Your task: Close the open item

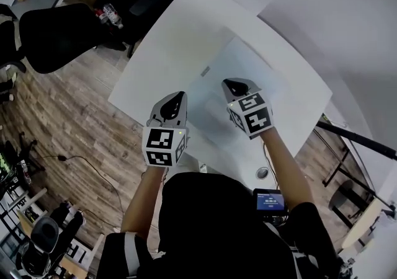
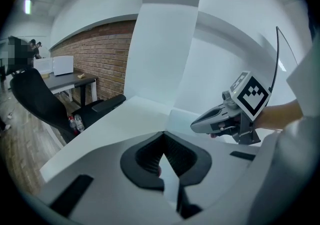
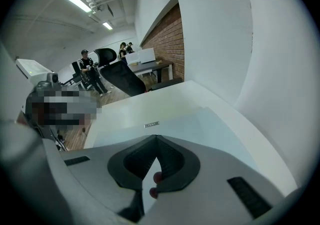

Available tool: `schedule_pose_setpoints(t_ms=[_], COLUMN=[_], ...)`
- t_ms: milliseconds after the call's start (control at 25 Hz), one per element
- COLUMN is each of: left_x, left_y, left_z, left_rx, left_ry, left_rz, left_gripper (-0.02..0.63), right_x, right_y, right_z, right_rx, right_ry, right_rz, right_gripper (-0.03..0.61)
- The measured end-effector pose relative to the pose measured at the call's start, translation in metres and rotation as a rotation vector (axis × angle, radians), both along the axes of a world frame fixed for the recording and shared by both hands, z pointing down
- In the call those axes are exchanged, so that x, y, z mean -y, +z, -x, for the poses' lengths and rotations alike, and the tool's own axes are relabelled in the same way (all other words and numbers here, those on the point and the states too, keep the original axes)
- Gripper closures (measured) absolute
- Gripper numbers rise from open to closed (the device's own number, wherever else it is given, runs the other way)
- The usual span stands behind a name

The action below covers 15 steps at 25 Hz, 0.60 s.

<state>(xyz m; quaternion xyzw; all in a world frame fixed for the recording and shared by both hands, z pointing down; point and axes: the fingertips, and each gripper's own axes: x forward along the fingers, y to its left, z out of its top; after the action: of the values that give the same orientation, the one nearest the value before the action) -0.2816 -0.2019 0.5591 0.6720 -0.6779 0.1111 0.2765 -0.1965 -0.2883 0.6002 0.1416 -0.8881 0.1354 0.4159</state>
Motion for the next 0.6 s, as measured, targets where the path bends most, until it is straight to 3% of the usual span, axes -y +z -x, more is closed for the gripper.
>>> schedule_pose_setpoints(t_ms=[400, 600], left_x=[0.000, 0.002], left_y=[-0.037, -0.060], left_z=[-0.035, -0.063], left_rx=[0.046, 0.101], left_ry=[0.042, 0.078], left_rz=[-0.074, -0.124], left_gripper=[0.603, 0.603], right_x=[-0.025, -0.029], right_y=[-0.035, -0.060], right_z=[-0.036, -0.061], right_rx=[0.093, 0.144], right_ry=[0.043, 0.076], right_rz=[0.008, -0.032], right_gripper=[0.540, 0.540])
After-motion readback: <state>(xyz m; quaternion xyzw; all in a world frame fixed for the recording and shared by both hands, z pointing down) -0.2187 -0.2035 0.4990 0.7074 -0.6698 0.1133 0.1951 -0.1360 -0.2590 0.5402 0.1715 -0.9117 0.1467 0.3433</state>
